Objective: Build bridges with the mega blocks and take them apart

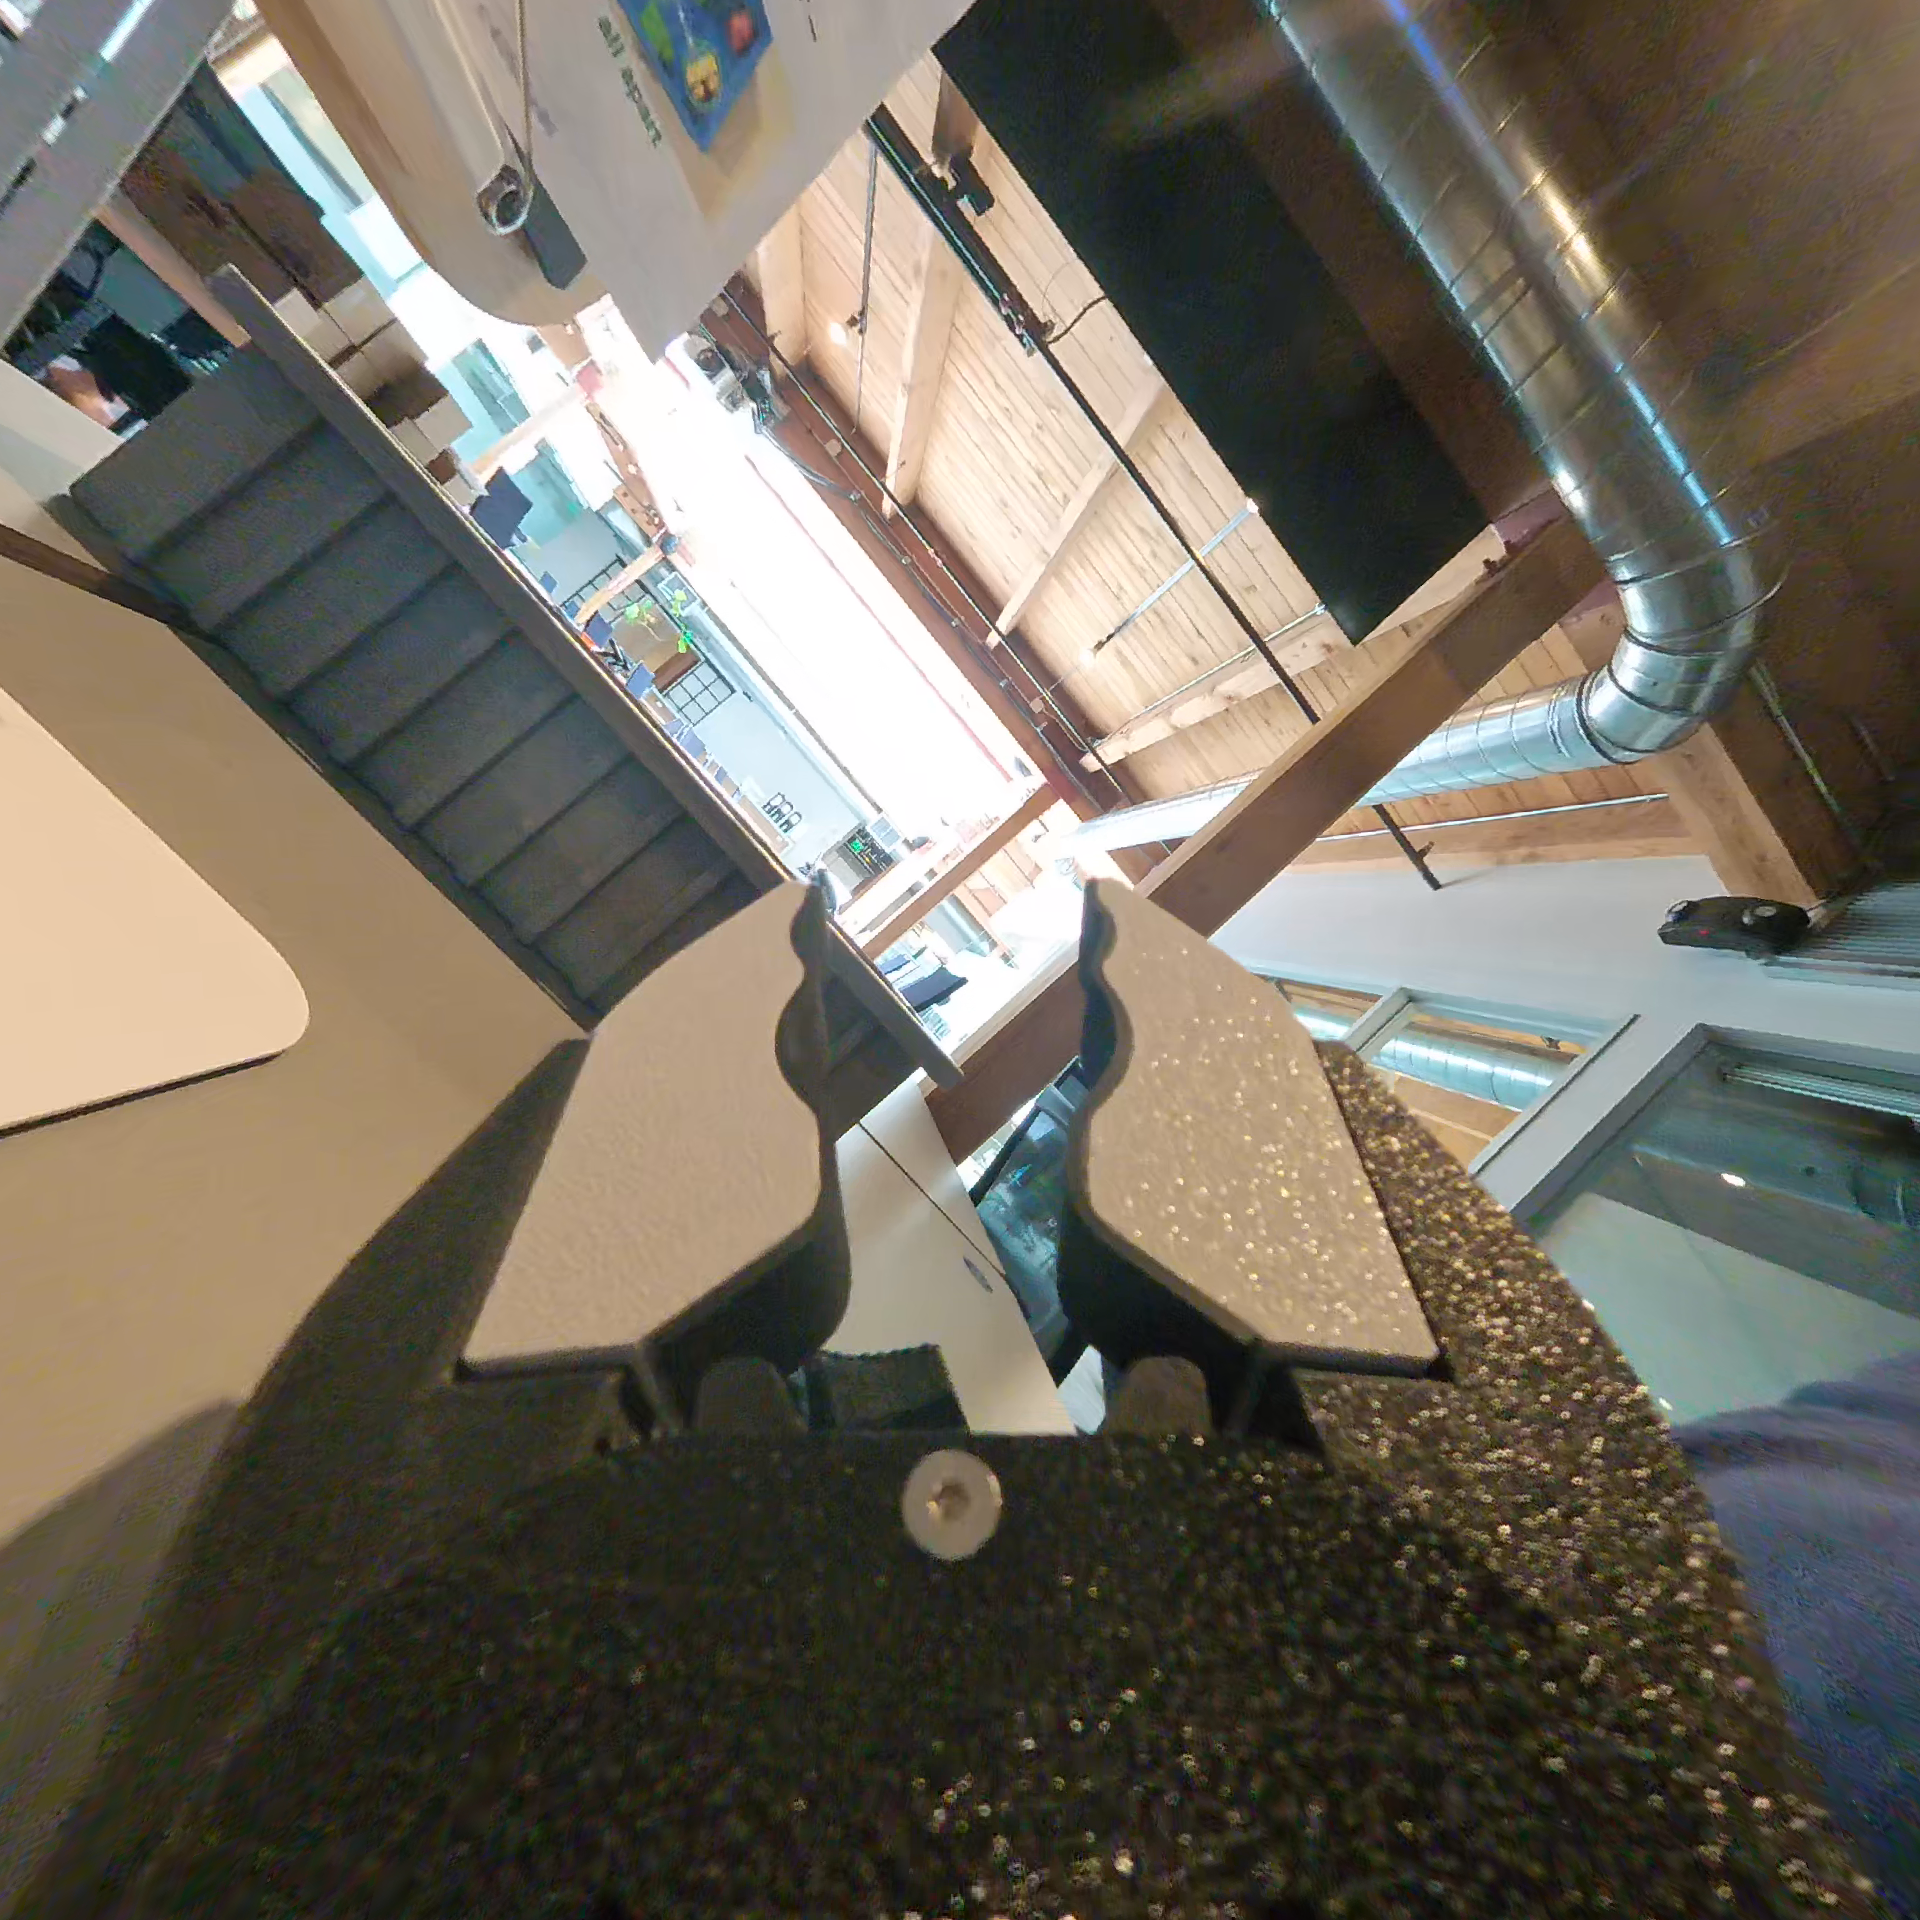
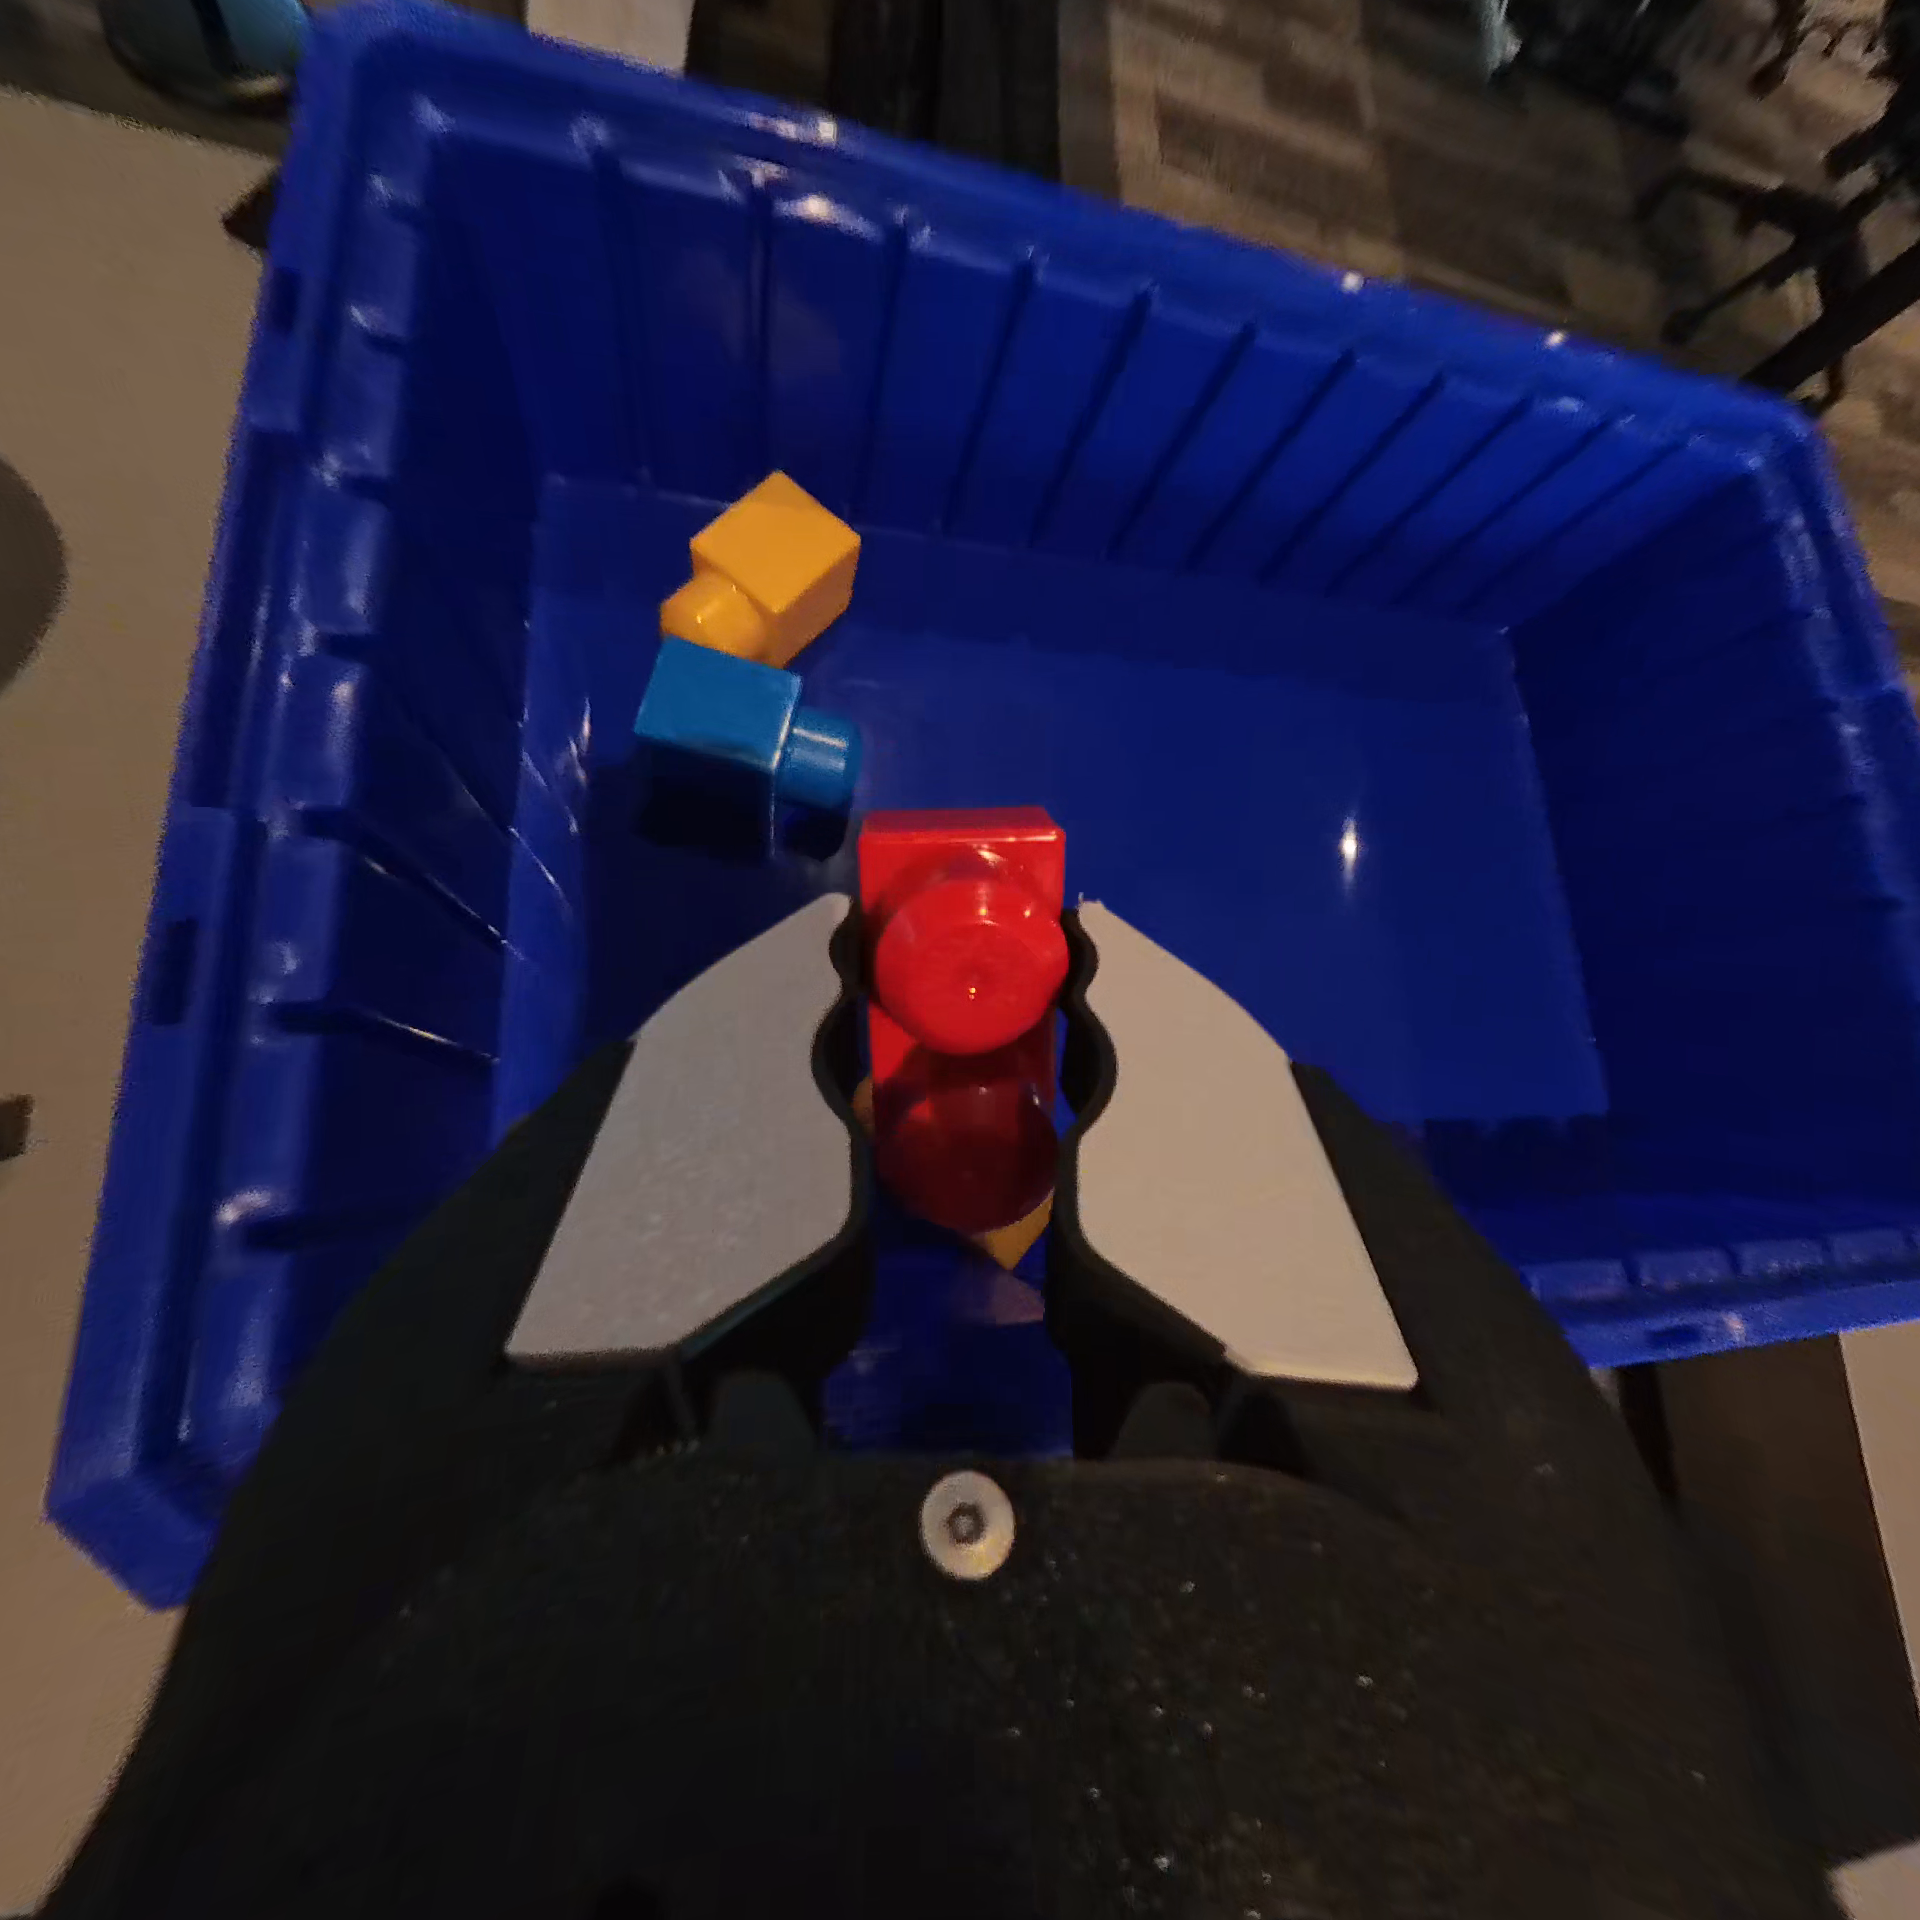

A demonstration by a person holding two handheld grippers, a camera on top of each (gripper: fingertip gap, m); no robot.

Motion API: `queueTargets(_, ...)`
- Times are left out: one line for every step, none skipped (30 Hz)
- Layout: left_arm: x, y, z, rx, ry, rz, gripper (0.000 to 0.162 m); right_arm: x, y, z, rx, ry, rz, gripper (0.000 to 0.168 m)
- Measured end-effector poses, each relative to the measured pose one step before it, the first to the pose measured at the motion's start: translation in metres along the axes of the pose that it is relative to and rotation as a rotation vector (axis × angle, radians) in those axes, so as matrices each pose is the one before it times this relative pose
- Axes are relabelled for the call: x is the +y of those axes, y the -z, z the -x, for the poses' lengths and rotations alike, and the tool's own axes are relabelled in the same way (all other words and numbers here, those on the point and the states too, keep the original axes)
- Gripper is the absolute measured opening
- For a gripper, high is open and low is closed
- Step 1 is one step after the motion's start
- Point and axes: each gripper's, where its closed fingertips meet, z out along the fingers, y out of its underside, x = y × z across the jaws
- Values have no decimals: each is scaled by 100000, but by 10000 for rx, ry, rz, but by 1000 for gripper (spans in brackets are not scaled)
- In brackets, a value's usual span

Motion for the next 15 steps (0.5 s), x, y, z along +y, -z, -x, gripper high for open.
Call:
queueTargets(25,-26,10,6,14,23,45,288,-403,157,-63,-20,111,36)
queueTargets(8,-19,28,4,26,15,45,226,-326,108,-43,-18,66,36)
queueTargets(5,-33,27,15,28,19,45,111,-147,-28,27,-2,21,36)
queueTargets(1,-37,30,23,23,22,45,-77,50,-104,57,-5,-64,36)
queueTargets(8,-38,25,15,14,19,45,-91,38,24,-40,-44,-81,35)
queueTargets(18,-46,12,9,-5,15,45,87,-1,43,-66,-60,23,36)
queueTargets(26,-43,-21,9,-26,25,45,112,4,55,-55,-22,42,36)
queueTargets(46,-47,-20,10,-30,34,45,69,11,28,-17,-18,21,36)
queueTargets(41,-42,-12,11,-25,32,45,35,28,-15,29,-25,-10,36)
queueTargets(33,-36,-35,14,-28,24,45,-8,36,-17,43,-13,-31,36)
queueTargets(31,-16,-32,12,-22,16,45,12,40,12,29,-13,-22,36)
queueTargets(12,-12,-20,10,-10,10,45,15,36,11,16,-19,-22,36)
queueTargets(-3,8,-33,13,-8,-4,45,3,51,35,5,-27,-40,36)
queueTargets(-17,9,-18,12,-9,-12,44,-9,53,21,-1,-42,-56,36)
queueTargets(2,4,-18,8,-2,-4,44,-11,65,-2,7,-61,-66,36)
